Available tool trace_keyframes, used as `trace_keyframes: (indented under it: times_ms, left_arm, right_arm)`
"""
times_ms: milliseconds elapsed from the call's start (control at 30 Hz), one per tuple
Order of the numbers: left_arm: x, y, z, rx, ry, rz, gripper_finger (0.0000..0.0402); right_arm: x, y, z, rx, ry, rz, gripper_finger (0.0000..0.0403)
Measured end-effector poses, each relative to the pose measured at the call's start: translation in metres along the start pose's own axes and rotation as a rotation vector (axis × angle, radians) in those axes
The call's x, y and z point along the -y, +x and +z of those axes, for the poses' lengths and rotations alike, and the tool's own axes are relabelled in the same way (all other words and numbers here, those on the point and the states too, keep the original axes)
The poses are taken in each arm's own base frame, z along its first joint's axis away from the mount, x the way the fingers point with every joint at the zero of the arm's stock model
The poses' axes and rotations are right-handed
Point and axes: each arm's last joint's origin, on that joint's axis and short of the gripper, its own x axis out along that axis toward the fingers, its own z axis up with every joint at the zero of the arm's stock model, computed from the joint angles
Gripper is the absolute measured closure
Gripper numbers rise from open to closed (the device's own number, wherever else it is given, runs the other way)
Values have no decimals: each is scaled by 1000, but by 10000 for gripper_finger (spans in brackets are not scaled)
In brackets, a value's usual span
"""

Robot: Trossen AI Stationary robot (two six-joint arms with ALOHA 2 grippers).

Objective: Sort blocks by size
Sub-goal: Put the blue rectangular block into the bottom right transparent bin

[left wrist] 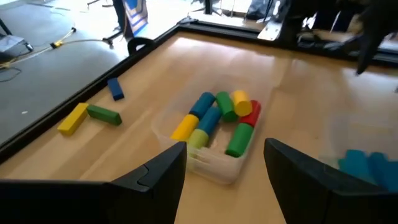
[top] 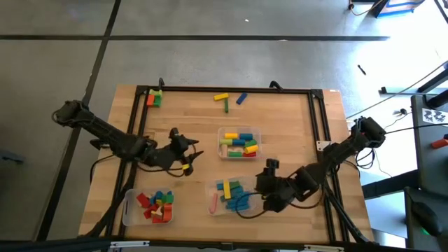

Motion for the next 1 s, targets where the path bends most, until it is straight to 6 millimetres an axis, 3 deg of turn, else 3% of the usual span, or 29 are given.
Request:
trace_keyframes:
  times_ms: [233,567,767,1000]
  left_arm:
    - [-21,35,4,-61,-30,22,192]
    - [-59,57,13,-73,-80,164,192]
    - [-72,63,14,-77,-104,217,192]
    - [-90,70,22,-35,-116,277,192]
  right_arm:
    - [26,2,-37,-3,58,-111,193]
    - [58,-8,-74,116,179,-217,194]
    - [69,-1,-83,211,169,-400,194]
    - [98,10,-77,197,224,-567,194]
